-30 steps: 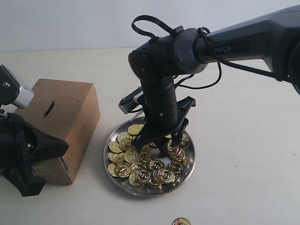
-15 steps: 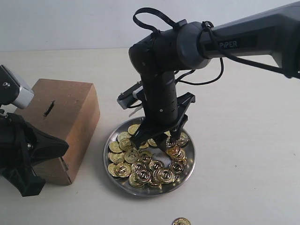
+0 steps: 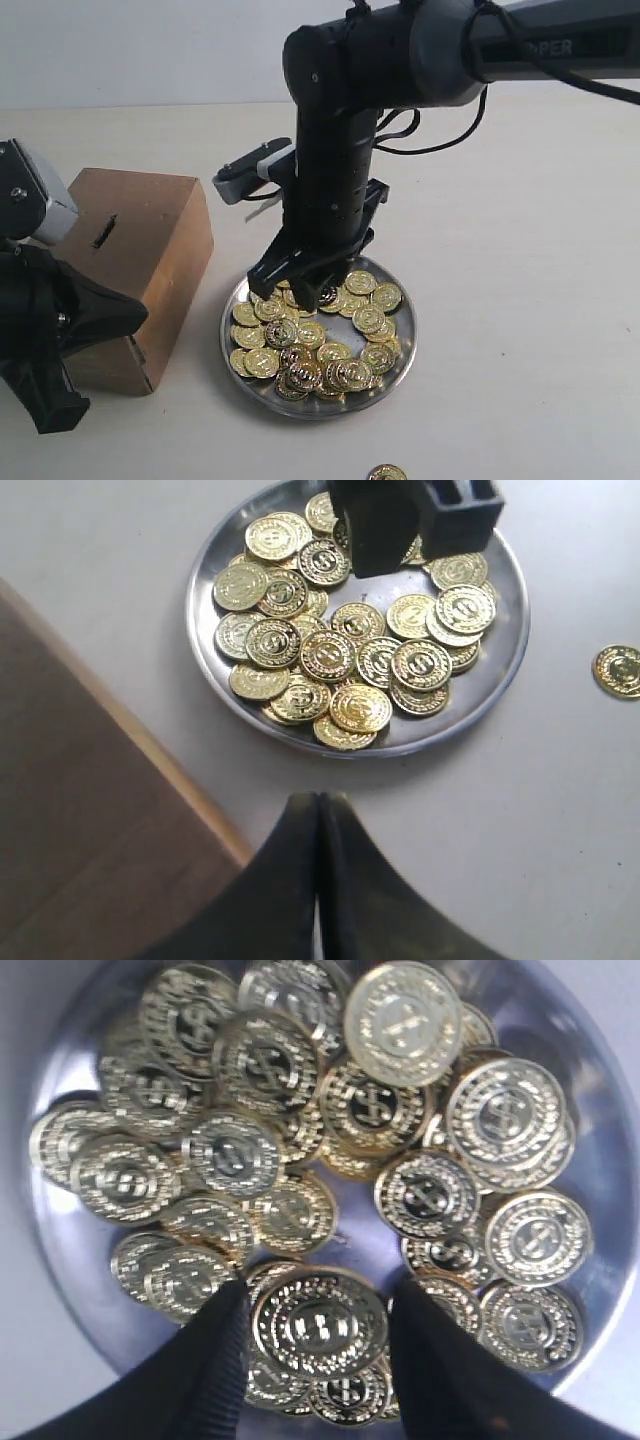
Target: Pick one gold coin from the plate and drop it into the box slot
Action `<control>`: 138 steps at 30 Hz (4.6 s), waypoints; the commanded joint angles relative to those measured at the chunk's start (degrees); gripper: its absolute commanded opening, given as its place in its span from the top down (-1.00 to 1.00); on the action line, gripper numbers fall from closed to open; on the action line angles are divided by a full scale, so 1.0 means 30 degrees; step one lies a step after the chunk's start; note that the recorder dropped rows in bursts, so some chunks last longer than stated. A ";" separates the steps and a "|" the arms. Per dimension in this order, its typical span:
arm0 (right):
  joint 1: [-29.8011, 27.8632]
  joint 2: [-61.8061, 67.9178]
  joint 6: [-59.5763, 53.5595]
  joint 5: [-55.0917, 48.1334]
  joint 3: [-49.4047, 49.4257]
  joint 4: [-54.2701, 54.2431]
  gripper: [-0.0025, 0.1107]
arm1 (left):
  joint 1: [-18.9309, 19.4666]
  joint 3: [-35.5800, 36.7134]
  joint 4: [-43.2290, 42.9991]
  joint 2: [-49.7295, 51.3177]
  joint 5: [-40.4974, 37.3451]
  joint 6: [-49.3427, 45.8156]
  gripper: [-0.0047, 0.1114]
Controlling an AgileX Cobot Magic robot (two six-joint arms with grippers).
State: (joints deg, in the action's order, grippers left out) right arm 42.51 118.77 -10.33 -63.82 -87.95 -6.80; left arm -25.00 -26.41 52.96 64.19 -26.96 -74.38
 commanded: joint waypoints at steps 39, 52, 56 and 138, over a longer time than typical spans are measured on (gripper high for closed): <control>-0.0053 -0.8680 -1.0564 -0.2048 0.3944 -0.7519 0.20 | -0.9583 0.1032 -0.4339 -0.2393 0.9938 -1.5285 0.01; 0.0033 -0.9992 -1.1023 -0.2048 0.4989 -0.8776 0.20 | -1.0362 0.0987 -0.6275 -0.3260 0.9985 -1.5285 0.01; 0.0033 -0.9992 -1.1023 -0.2048 0.4989 -0.8776 0.20 | -1.0991 0.0317 -0.6533 -0.3261 0.9954 -1.5285 0.01; 0.0033 -0.9992 -1.1675 -0.2048 0.4989 -0.9539 0.20 | -1.2463 -0.1486 -0.8627 -0.1193 0.8471 -1.5252 0.92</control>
State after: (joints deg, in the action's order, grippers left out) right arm 42.61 89.15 -44.87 -70.66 -72.94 -34.78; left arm -61.89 -30.56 27.26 60.23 -1.88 -120.58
